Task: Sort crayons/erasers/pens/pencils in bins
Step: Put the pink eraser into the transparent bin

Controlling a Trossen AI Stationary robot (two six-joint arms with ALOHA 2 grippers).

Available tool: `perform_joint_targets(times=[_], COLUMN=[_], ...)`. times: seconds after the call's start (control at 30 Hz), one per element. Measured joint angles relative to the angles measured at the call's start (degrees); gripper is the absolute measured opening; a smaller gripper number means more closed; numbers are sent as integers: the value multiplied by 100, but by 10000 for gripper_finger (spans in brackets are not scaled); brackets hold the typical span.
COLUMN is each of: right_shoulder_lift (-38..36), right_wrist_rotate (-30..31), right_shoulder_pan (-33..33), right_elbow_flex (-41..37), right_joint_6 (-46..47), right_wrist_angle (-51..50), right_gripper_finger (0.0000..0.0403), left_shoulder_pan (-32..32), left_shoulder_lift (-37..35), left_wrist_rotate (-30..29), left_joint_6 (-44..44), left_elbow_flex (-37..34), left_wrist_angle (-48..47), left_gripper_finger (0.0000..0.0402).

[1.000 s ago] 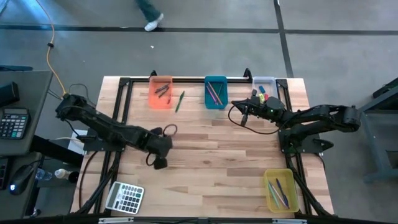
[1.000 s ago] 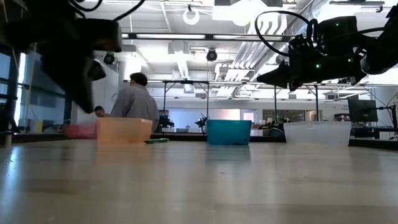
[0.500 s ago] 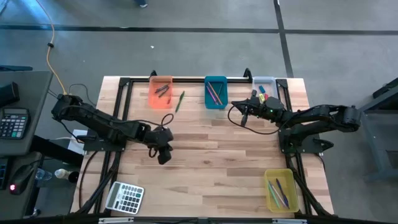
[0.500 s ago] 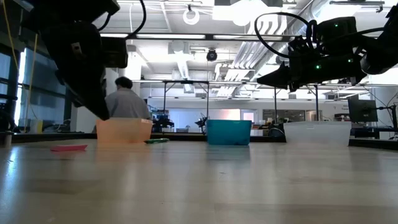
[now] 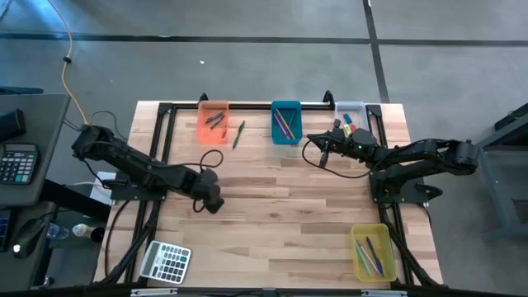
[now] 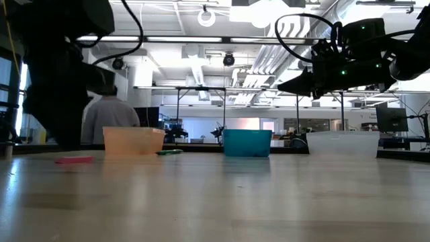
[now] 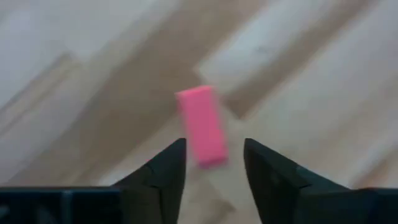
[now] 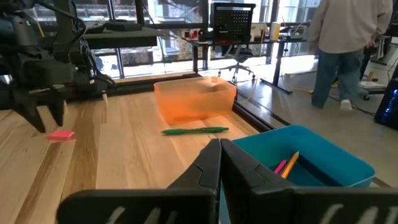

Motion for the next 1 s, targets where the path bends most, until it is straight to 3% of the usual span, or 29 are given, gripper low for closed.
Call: perform_joint_targets(times=[0.17,0.33,0.57,0.77,1.0], right_shoulder_lift=[0,0,0,0,0], right_wrist_rotate=[0,0,0,0,0], right_shoulder_pan=[0,0,0,0,0], right_elbow_flex=[0,0,0,0,0], right_joint_6=[-2,-2,-2,0,52], right_wrist_angle=[-34,-65,-71,-71,-71], right_gripper_finger=[0,0,0,0,0], left_shoulder_pan=[-28,-67,-345,-498,-417], left_shoulder_lift=[386,667,691,689,618], left_wrist_rotate=[-270,-264,-282,82,-198], left_joint_6=[-381,-281,-61,267,693], left_elbow_flex=[-2,20,15,10,-26], left_wrist_angle=[-59,9,16,106,387], left_gripper_finger=[182,182,135,83,56])
